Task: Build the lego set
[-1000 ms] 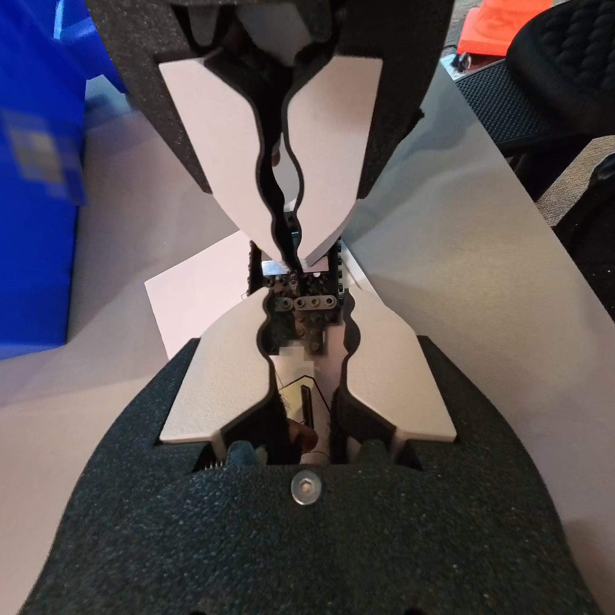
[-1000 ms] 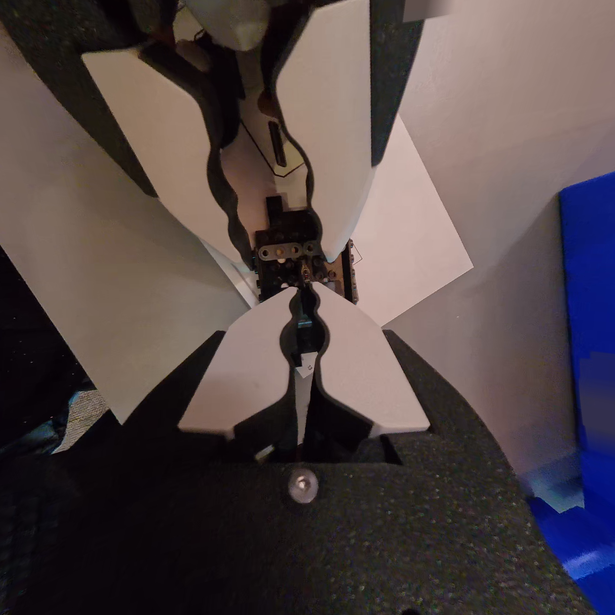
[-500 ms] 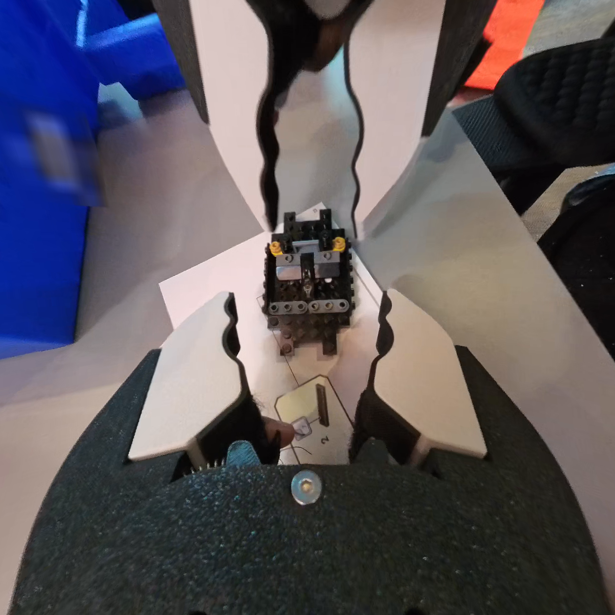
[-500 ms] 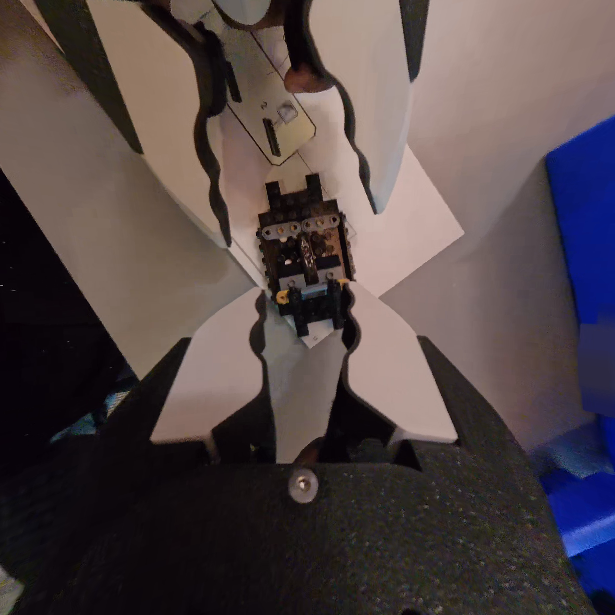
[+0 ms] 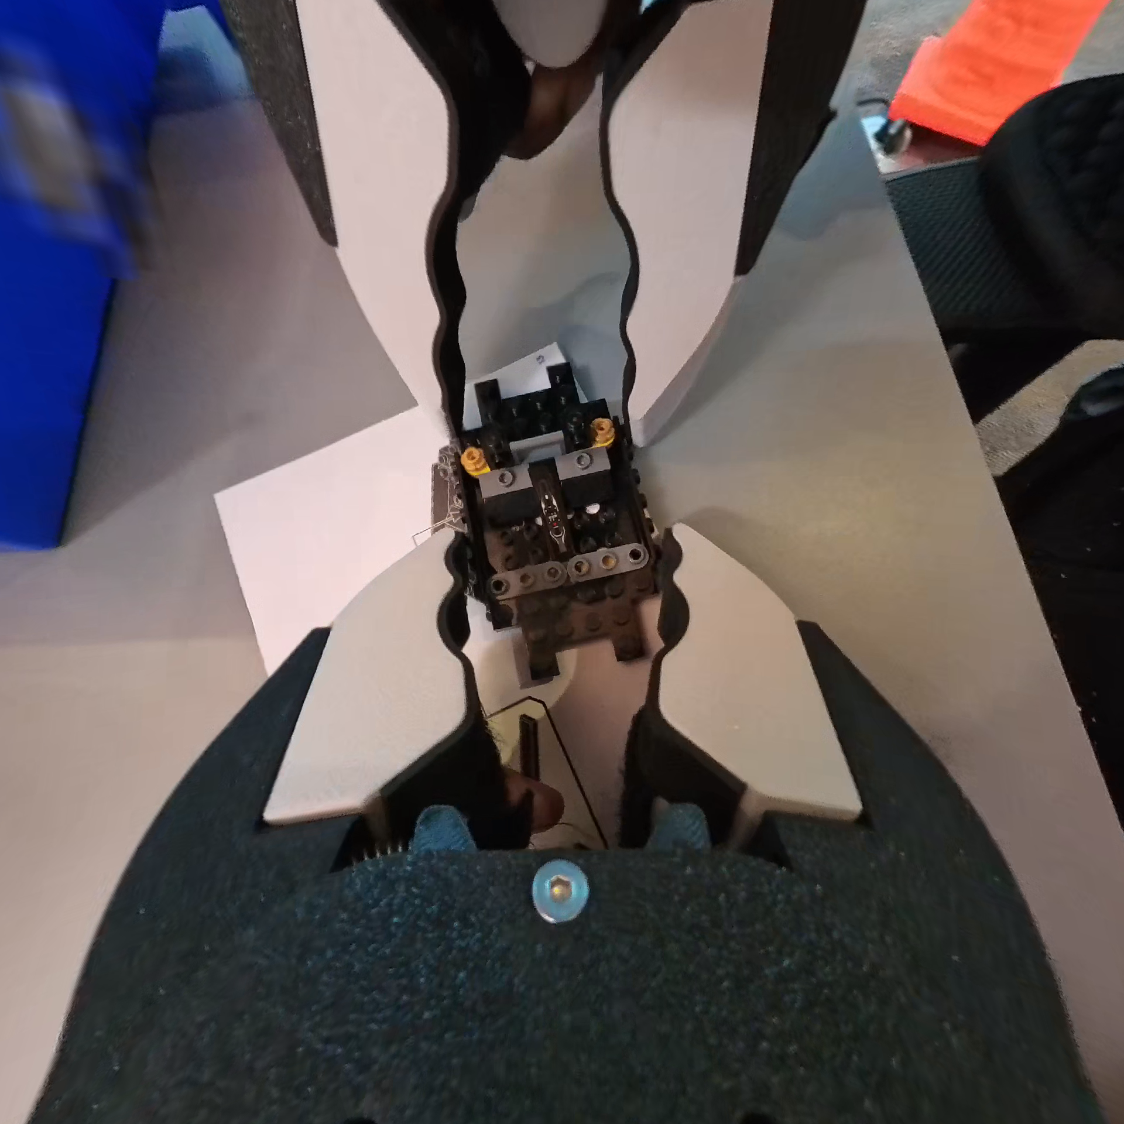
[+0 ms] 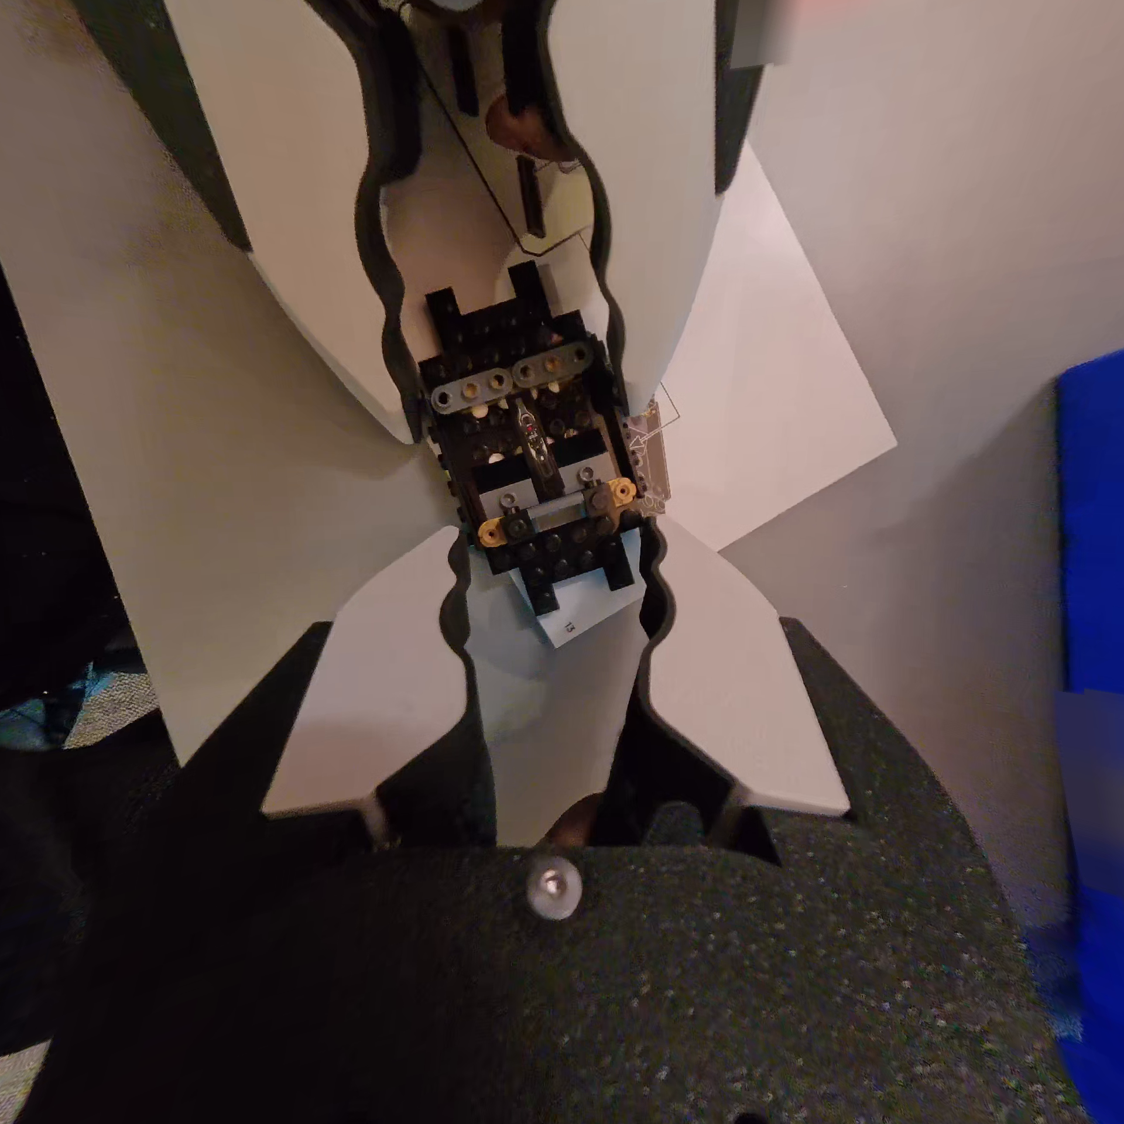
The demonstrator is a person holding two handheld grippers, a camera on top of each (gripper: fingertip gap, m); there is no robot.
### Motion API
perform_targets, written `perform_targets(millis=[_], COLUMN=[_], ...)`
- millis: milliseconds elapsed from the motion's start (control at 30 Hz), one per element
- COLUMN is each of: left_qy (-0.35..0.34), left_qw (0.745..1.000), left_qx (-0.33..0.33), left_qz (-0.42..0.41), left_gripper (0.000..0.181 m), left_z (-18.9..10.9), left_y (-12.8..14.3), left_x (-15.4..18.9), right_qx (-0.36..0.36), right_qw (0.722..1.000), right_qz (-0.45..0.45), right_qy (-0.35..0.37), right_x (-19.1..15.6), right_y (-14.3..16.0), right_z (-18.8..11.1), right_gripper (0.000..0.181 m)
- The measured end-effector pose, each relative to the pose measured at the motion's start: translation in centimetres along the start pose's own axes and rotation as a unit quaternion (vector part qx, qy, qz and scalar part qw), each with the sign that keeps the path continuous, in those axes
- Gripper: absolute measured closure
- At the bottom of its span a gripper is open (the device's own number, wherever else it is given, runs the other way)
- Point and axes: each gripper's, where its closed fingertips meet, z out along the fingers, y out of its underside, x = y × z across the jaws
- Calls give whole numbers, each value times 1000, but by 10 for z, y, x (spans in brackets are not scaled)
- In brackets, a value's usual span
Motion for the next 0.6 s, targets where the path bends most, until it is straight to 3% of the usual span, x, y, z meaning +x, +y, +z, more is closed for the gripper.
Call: perform_targets(millis=[67, 200, 367, 433, 600], left_qy=[-19, -20, -22, -24, -28], left_qw=[1000, 1000, 1000, 1000, 1000], left_qx=[1, 3, 4, 5, 6], left_qz=[-7, -7, -3, 0, 7], left_gripper=[121, 121, 121, 121, 121], left_z=[-1, -1, -1, -1, -1], left_y=[1, 1, 1, 0, 0], left_x=[-4, -4, -4, -4, -3], right_qx=[4, 67, 33, 44, 19], right_qw=[1000, 997, 996, 995, 998], right_qz=[16, 28, 25, 41, -19], right_qy=[7, 20, 80, 83, 63], right_x=[4, -5, -5, -2, -4], right_y=[-3, -26, -25, -29, -29], right_z=[-6, -24, -6, -3, 3], right_gripper=[129, 149, 168, 170, 166])
